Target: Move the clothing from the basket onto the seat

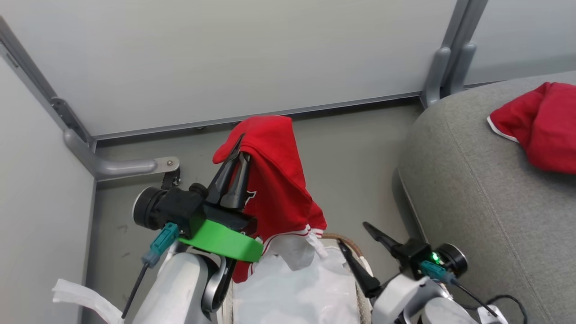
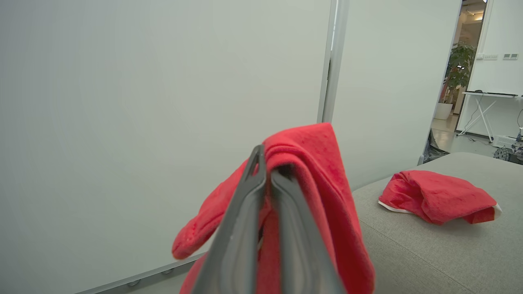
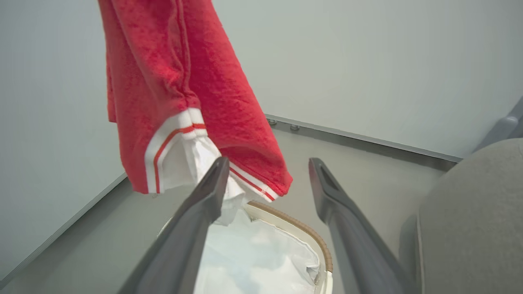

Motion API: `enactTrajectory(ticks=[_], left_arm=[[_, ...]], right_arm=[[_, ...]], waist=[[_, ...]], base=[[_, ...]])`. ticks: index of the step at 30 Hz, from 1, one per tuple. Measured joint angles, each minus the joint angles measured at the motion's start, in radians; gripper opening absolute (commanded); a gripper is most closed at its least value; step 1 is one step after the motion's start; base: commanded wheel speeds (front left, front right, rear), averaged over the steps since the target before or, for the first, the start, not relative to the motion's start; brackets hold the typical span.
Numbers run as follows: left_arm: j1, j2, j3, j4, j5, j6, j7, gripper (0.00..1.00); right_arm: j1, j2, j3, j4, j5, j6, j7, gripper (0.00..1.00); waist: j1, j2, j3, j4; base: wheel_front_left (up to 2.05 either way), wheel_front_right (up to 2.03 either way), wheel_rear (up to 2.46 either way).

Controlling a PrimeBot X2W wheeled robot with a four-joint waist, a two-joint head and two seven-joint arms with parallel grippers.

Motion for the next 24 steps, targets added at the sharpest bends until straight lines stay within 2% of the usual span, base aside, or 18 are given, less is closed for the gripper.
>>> enactTrajectory(ticks=[8,19,20,21,22,24], left_arm=[[-0.015,0.000,-0.061,-0.006,-0.020,0.000,0.000,0.00],[-0.043,0.000,-0.136,-0.003,-0.043,0.000,0.000,0.00],[-0.045,0.000,-0.142,-0.004,-0.046,0.000,0.000,0.00],[-0.046,0.000,-0.147,-0.004,-0.052,0.000,0.000,0.00],[-0.048,0.000,-0.155,-0.004,-0.053,0.000,0.000,0.00],[-0.049,0.000,-0.162,-0.005,-0.060,0.000,0.000,0.00]], right_arm=[[-0.141,-0.029,0.205,0.053,0.083,0.000,0.000,1.00],[-0.244,0.017,0.283,0.172,0.117,0.000,0.000,1.00],[-0.248,0.023,0.286,0.185,0.118,0.000,0.000,0.68],[-0.250,0.029,0.288,0.195,0.119,0.000,0.000,0.29],[-0.251,0.035,0.287,0.205,0.122,0.000,0.000,0.00],[-0.254,0.040,0.282,0.214,0.134,0.000,0.000,0.00]], waist=[[0.0000,0.0000,0.006,0.051],[0.0000,0.0000,0.017,0.125],[0.0000,0.0000,0.018,0.132],[0.0000,0.0000,0.019,0.138],[0.0000,0.0000,0.020,0.144],[0.0000,0.0000,0.022,0.155]], base=[[0.00,0.00,0.00],[0.00,0.00,0.00],[0.00,0.00,0.00],[0.00,0.00,0.00],[0.00,0.00,0.00],[0.00,0.00,0.00]])
